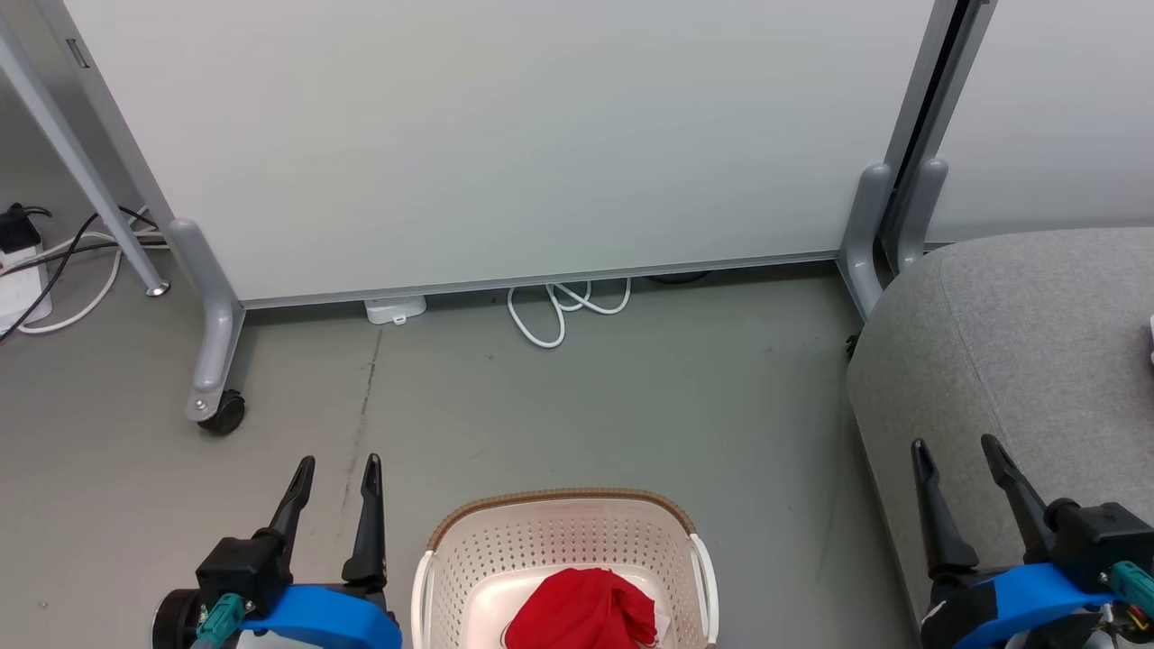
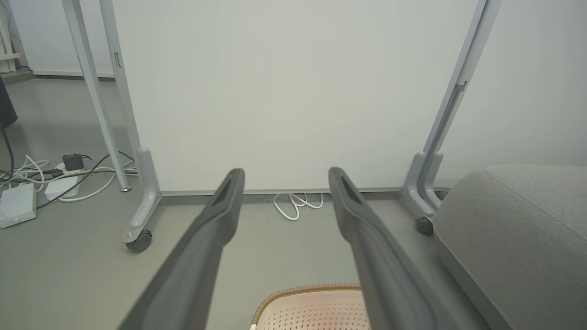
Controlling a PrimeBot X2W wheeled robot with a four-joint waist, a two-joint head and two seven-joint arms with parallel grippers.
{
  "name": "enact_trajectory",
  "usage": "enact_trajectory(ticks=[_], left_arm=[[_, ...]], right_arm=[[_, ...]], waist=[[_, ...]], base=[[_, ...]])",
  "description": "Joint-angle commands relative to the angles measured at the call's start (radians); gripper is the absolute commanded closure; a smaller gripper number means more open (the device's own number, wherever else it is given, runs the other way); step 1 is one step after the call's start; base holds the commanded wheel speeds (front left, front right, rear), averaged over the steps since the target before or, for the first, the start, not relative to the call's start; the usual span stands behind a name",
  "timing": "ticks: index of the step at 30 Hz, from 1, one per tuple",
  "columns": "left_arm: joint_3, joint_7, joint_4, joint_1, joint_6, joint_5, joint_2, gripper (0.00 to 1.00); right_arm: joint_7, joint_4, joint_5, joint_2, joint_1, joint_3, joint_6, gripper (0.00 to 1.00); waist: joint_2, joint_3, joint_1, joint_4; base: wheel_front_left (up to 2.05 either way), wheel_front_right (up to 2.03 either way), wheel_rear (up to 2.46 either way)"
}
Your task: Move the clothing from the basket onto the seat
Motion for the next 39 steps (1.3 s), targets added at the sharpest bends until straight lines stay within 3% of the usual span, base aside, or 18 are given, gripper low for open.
enact_trajectory(ticks=[1,26,39], left_arm=[[0.012,-0.003,0.004,0.011,-0.001,0.001,-0.005,0.00],[0.030,-0.003,0.008,0.008,-0.001,0.016,-0.029,0.00],[-0.043,-0.003,0.046,-0.073,-0.001,-0.003,-0.035,0.00]], right_arm=[[0.001,-0.003,0.006,0.002,0.019,0.005,0.000,0.00],[0.006,0.012,0.027,0.002,-0.004,0.053,0.000,0.00],[0.022,-0.046,0.006,0.002,-0.074,0.081,0.000,0.00]], waist=[[-0.0001,0.000,0.0001,-0.001],[-0.0001,0.015,0.0001,-0.009],[-0.0001,0.180,0.0001,-0.057]], base=[[0.00,0.00,0.00],[0.00,0.00,0.00],[0.00,0.00,0.00]])
